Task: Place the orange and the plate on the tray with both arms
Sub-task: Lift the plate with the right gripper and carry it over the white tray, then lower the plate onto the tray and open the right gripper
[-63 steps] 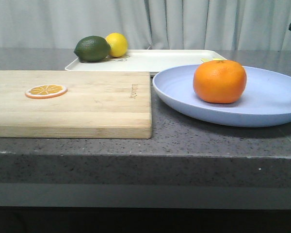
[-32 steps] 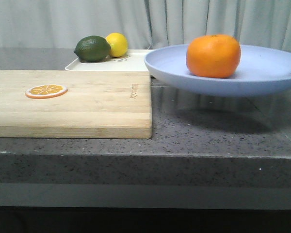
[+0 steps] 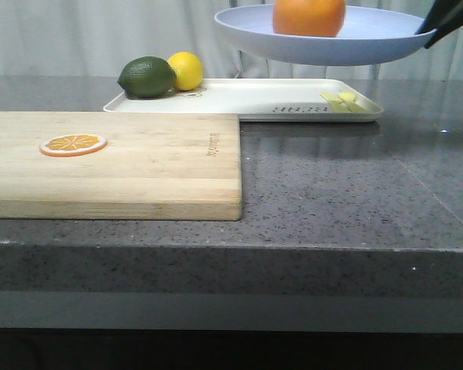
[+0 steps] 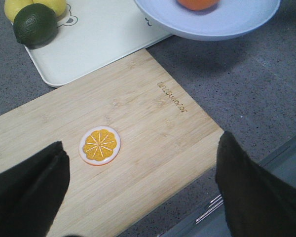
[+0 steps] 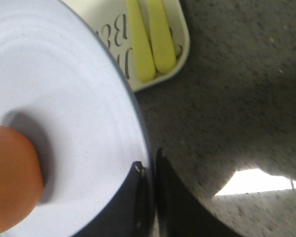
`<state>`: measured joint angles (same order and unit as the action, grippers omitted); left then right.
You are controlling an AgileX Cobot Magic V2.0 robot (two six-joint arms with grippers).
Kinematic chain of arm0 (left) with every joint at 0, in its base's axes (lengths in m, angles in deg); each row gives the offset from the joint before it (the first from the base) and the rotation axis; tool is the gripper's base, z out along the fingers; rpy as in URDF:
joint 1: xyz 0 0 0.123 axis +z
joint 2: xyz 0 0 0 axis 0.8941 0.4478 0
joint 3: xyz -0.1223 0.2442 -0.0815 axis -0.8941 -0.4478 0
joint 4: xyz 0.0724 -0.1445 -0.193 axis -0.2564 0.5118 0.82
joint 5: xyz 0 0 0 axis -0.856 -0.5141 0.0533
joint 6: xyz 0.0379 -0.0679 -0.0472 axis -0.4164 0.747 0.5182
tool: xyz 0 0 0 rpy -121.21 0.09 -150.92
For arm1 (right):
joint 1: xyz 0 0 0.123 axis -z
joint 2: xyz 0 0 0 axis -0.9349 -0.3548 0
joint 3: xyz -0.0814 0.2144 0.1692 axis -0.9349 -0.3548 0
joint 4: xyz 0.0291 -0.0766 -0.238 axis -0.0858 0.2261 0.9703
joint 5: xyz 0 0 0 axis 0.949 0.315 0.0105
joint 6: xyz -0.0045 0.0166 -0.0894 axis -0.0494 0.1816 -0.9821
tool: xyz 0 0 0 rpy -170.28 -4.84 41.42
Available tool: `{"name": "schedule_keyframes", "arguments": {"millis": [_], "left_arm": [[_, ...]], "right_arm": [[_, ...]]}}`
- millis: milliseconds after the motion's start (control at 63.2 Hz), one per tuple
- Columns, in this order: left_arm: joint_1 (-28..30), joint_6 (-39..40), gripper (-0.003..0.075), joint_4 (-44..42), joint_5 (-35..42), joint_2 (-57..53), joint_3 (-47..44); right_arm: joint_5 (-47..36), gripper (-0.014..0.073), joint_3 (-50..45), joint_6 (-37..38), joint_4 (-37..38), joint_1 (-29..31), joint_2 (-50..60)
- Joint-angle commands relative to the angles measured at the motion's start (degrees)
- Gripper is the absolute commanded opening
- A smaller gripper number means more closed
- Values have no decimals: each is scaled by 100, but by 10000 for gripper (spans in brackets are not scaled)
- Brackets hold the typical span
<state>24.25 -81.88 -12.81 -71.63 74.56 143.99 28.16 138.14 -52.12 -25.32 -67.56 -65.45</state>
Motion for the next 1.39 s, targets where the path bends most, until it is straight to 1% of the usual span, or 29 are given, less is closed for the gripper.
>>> {"name": "schedule_keyframes", "arguments": {"millis": [0, 190, 364, 570, 839, 1377], "left_arm": [[17, 44, 586, -42, 490, -56, 132], [17, 44, 586, -42, 578, -56, 132], [17, 44, 586, -42, 680, -56, 132], [17, 44, 586, -42, 680, -56, 132], [17, 44, 586, -42, 680, -56, 132], [17, 44, 586, -132, 719, -56, 132]], "right_arm": [[-227, -67, 724, 110, -277, -123, -160], [-239, -67, 1835, 316, -272, -375, -1130], [-269, -67, 2697, 610, -266, -429, -1877], [-275, -67, 3428, 672, -254, -456, -2524], [-303, -67, 3586, 672, -147, -475, -2847], [-221, -63, 3586, 672, -85, -475, -2931]]}}
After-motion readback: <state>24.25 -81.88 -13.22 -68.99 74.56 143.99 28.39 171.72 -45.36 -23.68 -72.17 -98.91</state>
